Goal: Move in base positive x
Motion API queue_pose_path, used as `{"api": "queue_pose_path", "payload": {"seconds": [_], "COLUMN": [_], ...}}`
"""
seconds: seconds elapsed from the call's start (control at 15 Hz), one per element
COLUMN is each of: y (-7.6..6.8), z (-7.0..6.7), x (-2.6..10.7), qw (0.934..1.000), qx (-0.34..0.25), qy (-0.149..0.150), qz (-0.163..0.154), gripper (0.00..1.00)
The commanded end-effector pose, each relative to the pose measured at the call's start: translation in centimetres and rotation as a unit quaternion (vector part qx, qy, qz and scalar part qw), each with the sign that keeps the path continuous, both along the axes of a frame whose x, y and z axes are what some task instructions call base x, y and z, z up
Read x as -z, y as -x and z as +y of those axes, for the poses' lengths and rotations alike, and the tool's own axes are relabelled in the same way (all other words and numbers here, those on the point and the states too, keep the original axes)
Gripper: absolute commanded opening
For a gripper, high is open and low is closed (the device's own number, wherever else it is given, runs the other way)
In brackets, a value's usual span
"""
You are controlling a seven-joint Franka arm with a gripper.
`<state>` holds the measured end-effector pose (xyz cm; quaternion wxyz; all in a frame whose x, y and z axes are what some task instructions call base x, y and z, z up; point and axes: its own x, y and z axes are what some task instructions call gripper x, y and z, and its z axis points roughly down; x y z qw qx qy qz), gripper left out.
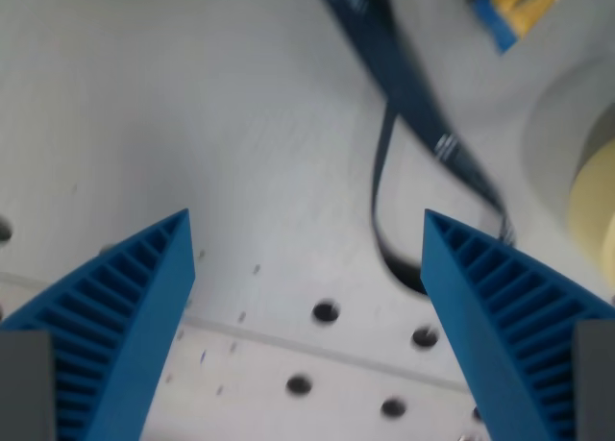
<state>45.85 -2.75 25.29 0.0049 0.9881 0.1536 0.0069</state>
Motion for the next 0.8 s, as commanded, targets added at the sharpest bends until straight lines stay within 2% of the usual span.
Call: {"api": "queue_pose_path", "payload": {"seconds": [0.07,0.8], "y": [-2.1,-8.4], "z": [-0.8,-2.2], "x": [0.2,0.4], "qw": [0.9999,0.9999], "qx": [-0.004,-0.004], "qy": [-0.003,-0.003], "qz": [0.011,0.011], "gripper": [1.0,1.0]}}
